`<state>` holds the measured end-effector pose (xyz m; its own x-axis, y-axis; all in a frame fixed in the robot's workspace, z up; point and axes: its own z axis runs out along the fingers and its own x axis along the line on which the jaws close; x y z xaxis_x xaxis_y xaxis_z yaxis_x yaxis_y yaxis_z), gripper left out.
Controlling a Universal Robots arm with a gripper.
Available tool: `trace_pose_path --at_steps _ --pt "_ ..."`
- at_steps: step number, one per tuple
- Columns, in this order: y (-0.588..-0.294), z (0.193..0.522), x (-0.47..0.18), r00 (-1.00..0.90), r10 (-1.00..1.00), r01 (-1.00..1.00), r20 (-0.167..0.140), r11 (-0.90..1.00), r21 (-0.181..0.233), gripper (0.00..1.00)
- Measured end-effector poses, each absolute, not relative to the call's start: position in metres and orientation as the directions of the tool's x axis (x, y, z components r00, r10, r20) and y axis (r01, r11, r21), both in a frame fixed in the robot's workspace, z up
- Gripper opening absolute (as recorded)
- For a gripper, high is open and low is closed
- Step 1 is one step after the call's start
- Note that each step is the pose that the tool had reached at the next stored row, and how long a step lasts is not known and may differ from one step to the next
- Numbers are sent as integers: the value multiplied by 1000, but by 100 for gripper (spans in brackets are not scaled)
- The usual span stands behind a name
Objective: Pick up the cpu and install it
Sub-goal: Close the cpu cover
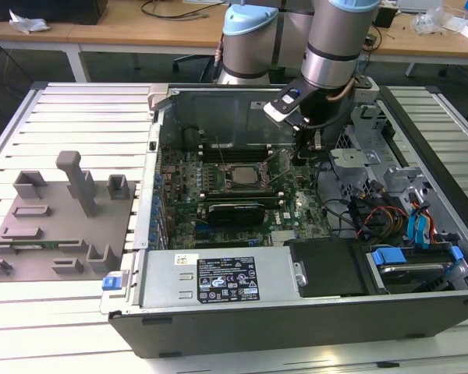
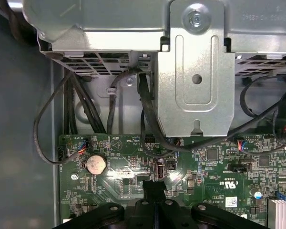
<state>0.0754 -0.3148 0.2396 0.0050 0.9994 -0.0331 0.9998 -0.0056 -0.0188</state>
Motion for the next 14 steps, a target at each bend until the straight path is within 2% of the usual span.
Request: trace_pose_path --at_steps 14 --pt "-302 239 71 5 999 1000 -32 -6 -19 11"
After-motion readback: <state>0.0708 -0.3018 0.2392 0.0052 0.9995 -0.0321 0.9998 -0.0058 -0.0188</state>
